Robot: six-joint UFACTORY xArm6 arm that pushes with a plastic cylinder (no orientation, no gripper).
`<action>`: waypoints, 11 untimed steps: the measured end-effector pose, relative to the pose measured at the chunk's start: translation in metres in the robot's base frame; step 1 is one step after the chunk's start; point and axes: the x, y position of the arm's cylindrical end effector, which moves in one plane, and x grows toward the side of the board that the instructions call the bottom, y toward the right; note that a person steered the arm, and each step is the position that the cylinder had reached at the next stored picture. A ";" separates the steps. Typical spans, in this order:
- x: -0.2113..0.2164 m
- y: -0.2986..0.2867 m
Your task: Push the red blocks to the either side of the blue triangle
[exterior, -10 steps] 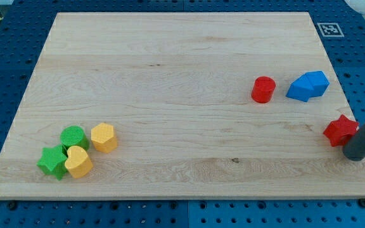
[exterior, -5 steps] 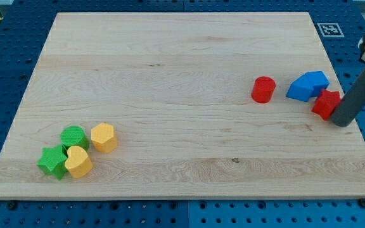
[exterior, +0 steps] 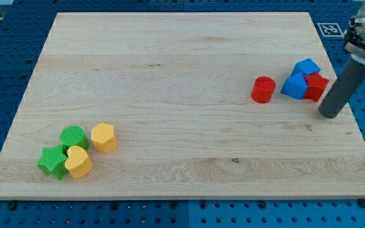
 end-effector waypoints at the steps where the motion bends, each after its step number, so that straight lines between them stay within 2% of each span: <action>1: 0.000 -0.054; 2: -0.004 -0.114; 3: -0.027 -0.155; 5: -0.031 -0.150; 7: -0.031 -0.087; 9: -0.030 -0.086; 11: 0.056 -0.101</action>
